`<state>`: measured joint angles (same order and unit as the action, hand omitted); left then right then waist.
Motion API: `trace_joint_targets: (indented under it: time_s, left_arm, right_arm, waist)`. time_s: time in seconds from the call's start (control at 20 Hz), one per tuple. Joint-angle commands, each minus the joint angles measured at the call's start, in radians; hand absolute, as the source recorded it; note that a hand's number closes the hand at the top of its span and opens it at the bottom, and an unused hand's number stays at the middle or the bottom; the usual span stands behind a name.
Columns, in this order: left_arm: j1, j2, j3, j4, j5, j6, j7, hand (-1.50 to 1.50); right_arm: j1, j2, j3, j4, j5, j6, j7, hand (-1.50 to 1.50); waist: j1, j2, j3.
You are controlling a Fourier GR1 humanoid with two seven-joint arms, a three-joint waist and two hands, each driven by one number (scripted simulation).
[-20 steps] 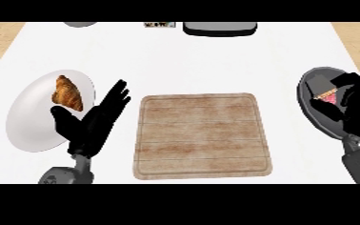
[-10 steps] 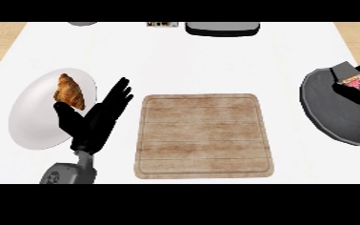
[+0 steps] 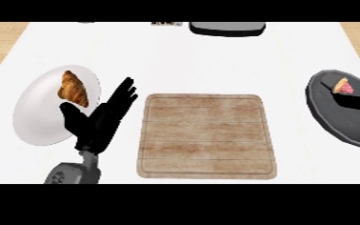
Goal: Pick the cupcake from the cutting board and place it in the pan
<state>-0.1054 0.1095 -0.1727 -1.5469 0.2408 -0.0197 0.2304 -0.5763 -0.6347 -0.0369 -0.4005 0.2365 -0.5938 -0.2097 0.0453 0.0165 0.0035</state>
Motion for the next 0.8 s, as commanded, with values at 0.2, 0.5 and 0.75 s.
trace_joint_targets:
  time_s: [0.2, 0.5, 0.75]
  left_arm:
    - [0.039, 0.007, 0.020, 0.011, -0.006, 0.000, -0.032, 0.00]
    - [0.029, -0.022, -0.006, 0.002, -0.028, 0.014, -0.030, 0.00]
    - [0.031, -0.004, 0.015, -0.031, -0.010, 0.005, 0.004, 0.00]
  right_arm:
    - [-0.013, 0.047, -0.232, -0.010, -0.242, 0.143, -0.316, -1.50]
    - [-0.018, -0.027, -0.347, 0.109, -0.356, 0.383, -0.345, -1.50]
    - [0.102, -0.122, -0.361, 0.152, -0.379, 0.668, -0.429, -1.50]
  waist:
    - [-0.022, -0.004, 0.003]
    - [-0.021, -0.004, 0.001]
    - [-0.029, -0.008, 0.001]
